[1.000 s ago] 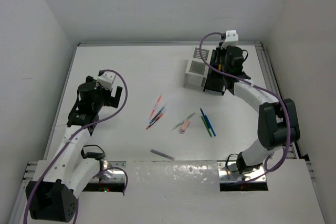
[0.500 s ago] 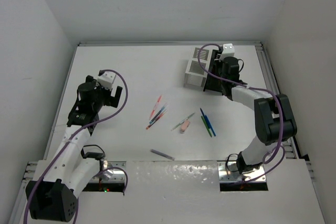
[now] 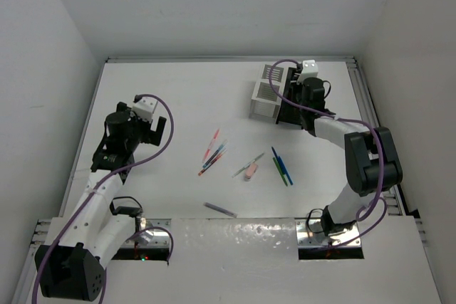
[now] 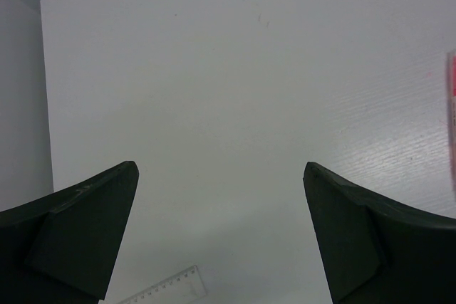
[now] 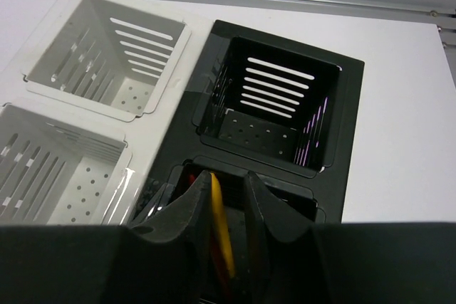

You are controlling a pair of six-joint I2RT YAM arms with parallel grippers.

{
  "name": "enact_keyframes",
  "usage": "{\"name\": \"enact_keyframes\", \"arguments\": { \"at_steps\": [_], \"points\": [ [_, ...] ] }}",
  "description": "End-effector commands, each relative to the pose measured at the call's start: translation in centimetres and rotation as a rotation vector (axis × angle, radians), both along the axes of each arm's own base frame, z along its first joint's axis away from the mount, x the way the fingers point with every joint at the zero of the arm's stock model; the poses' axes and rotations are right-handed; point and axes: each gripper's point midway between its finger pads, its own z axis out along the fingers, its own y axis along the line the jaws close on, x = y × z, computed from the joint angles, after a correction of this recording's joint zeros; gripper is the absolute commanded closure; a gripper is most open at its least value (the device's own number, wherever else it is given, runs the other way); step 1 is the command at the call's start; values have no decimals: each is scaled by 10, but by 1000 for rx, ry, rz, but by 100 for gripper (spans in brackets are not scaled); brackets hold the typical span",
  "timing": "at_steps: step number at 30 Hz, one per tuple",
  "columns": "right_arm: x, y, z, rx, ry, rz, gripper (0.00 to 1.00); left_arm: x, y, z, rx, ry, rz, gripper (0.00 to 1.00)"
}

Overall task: Sort the stationery into containers
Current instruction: Place the pen in the storage box, then pick up the pen from the center of the board.

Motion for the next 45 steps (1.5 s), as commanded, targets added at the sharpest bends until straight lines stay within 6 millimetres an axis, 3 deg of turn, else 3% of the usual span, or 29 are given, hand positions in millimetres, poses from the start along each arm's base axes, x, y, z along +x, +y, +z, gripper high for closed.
{"name": "enact_keyframes", "arguments": {
  "at_steps": [1,4,8,10,11,12,13,14,15,17,18,21,24,31,37,43,45],
  "points": [
    [5,3,22,21,-46,14,76,10,2,28,1,-90,2,0],
    [2,5,35,28,-63,35,74,10,2,29,4,-92,1,0],
    [-8,21,72,31,-99,112,62,11,1,30,2,-97,-5,0],
    [-22,32,90,35,-73,169,47,11,0,33,-2,-105,-9,0],
    [-36,39,79,29,7,196,41,11,-1,33,-7,-108,-13,0],
    [-46,43,87,42,20,209,34,11,-1,35,-10,-114,-12,0],
    [-54,52,88,59,61,248,18,11,-2,37,-17,-121,-13,0],
    [-81,60,61,66,222,304,8,11,-3,36,-19,-121,-19,0],
    [-93,71,56,60,286,382,1,10,-4,38,-28,-129,-16,0],
    [-144,91,18,45,511,488,1,8,-5,38,-34,-127,-20,0],
    [-164,92,-4,23,589,495,1,7,-6,39,-39,-131,-21,0],
    [-213,93,-49,-17,756,494,1,3,-6,39,-40,-129,-23,0],
    [-234,95,-68,6,826,480,1,0,-5,40,-37,-127,-24,0],
    [-234,97,-99,15,863,450,1,-6,-2,37,-17,-109,-16,0],
    [-252,91,-132,10,971,421,5,-10,1,36,-9,-109,-3,0],
    [-251,81,-136,-7,962,370,12,-9,1,34,-9,-106,-4,0],
    [-254,79,-140,-10,975,361,20,-8,1,34,-10,-108,-4,0]
  ]
}}
